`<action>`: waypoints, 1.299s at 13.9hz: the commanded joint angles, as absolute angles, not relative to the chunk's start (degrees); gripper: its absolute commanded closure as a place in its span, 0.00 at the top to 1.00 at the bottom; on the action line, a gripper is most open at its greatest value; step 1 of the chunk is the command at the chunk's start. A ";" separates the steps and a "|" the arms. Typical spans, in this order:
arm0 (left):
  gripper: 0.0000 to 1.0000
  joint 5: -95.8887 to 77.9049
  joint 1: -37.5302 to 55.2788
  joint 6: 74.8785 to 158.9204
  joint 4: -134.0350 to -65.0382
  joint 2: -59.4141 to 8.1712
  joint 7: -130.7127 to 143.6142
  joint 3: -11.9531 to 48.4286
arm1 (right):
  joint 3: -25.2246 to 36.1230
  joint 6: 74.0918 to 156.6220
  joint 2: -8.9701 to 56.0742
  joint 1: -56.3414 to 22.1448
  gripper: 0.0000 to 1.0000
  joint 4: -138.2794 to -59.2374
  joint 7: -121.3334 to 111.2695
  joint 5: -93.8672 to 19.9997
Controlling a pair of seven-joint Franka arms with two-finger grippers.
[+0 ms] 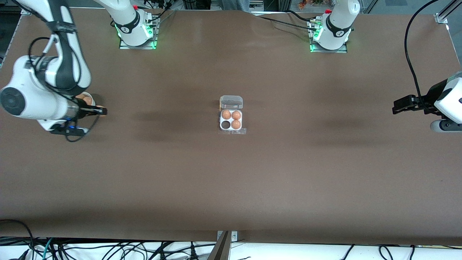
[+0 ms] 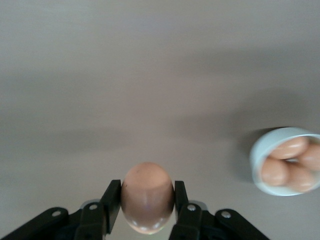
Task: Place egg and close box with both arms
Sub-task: 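Carry the egg with the right gripper over the plastic egg box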
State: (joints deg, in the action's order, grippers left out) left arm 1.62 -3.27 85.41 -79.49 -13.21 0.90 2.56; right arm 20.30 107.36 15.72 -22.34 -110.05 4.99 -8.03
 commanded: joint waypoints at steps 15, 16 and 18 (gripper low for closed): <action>1.00 1.76 -3.60 84.55 -78.22 -13.54 -0.09 2.55 | 16.36 111.78 41.66 -46.67 0.40 -77.70 42.71 -22.85; 1.00 1.76 -3.69 84.55 -78.22 -13.54 -0.09 2.55 | 15.13 113.62 41.92 -46.67 0.40 -77.70 43.24 -22.85; 1.00 1.76 -3.78 84.55 -78.22 -13.54 -0.09 2.55 | 12.84 115.65 42.71 -46.67 0.40 -77.78 44.38 -22.85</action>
State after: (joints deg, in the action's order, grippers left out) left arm 1.62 -3.41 85.41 -79.49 -13.21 0.90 2.45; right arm 14.71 114.41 41.41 -47.18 -79.45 42.79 -21.96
